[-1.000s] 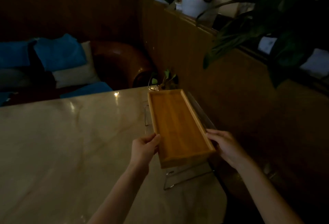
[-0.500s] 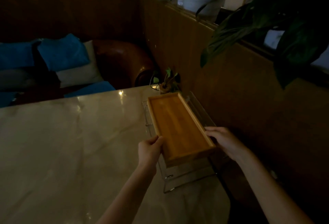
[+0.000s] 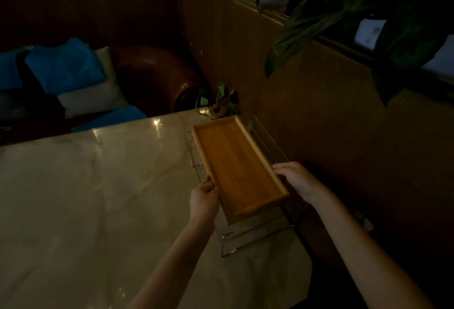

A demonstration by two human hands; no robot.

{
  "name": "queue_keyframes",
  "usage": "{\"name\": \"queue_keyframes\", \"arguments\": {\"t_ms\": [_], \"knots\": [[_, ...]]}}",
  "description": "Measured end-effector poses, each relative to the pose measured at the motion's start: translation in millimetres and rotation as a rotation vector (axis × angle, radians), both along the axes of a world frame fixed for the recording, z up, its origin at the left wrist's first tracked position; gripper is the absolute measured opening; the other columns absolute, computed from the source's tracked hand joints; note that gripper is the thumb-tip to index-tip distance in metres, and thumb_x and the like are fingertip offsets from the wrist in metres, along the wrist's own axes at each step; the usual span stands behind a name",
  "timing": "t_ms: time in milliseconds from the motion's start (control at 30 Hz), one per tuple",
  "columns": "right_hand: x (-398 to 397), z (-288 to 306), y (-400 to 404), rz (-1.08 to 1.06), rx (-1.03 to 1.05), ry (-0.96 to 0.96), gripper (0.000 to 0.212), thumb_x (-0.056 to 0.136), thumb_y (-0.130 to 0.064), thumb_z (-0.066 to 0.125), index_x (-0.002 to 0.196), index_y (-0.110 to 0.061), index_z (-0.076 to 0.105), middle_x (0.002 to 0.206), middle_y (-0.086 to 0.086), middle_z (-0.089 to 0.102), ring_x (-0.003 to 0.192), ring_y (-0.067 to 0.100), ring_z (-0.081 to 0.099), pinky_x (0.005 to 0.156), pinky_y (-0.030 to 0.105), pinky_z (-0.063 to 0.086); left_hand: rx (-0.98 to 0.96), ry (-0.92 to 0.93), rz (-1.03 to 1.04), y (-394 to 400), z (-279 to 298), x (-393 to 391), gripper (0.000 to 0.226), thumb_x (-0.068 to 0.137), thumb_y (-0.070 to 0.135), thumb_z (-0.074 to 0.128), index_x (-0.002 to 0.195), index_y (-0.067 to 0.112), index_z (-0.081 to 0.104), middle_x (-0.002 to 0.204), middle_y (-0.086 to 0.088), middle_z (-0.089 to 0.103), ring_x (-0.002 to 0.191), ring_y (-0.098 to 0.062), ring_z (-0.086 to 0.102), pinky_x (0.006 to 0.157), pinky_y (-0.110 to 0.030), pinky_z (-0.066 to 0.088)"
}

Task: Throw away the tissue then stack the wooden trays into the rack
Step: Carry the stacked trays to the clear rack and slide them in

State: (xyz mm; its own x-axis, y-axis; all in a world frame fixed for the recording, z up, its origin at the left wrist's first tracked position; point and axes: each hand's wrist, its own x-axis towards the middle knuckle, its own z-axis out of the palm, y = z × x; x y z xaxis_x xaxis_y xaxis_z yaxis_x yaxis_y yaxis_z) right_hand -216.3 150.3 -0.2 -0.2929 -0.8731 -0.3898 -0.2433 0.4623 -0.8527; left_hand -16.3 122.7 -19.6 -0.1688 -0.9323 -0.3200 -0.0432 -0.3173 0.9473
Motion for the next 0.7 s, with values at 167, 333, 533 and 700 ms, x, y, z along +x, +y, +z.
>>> {"name": "queue_keyframes", "arguments": {"t_ms": [167,333,533,700], "knots": [[6,11,9,0.042,0.003,-0.023,0.025,0.093,-0.02,0.039,0.097,-0.026,0.063,0.101,-0.009,0.064,0.099,0.012,0.056,0.082,0.027,0.04,-0.001,-0.078,-0.016,-4,-1,-1,0.027,0.091,0.004,0.038,0.09,0.006,0.065,0.11,0.004,0.056,0.072,-0.001,0.053,0.052,-0.013,0.046],[19,4,38,-0.28,-0.25,-0.046,0.035,0.091,-0.018,0.042,0.126,-0.018,0.044,0.13,0.004,0.05,0.11,0.013,0.05,0.086,0.024,0.04,-0.006,-0.018,-0.004,-11,1,9,0.028,0.088,0.004,0.04,0.111,-0.006,0.054,0.079,-0.001,0.057,0.07,-0.011,0.051,0.062,-0.011,0.043],[64,-25,92,-0.804,-0.505,0.105,0.026,0.089,-0.014,0.047,0.114,-0.016,0.052,0.11,-0.002,0.055,0.086,-0.005,0.055,0.059,0.012,0.047,-0.049,0.096,-0.126,-20,5,11,0.043,0.095,0.028,0.032,0.135,0.015,0.033,0.128,0.003,0.041,0.113,-0.008,0.039,0.097,-0.029,0.028],[74,-41,90,-0.909,-0.318,-0.257,0.039,0.089,-0.02,0.05,0.125,-0.013,0.04,0.129,0.013,0.046,0.107,0.021,0.051,0.08,0.025,0.046,-0.028,0.104,-0.155,-27,2,9,0.025,0.094,0.029,0.03,0.091,0.026,0.055,0.092,0.008,0.056,0.083,-0.004,0.05,0.085,-0.029,0.034]]}}
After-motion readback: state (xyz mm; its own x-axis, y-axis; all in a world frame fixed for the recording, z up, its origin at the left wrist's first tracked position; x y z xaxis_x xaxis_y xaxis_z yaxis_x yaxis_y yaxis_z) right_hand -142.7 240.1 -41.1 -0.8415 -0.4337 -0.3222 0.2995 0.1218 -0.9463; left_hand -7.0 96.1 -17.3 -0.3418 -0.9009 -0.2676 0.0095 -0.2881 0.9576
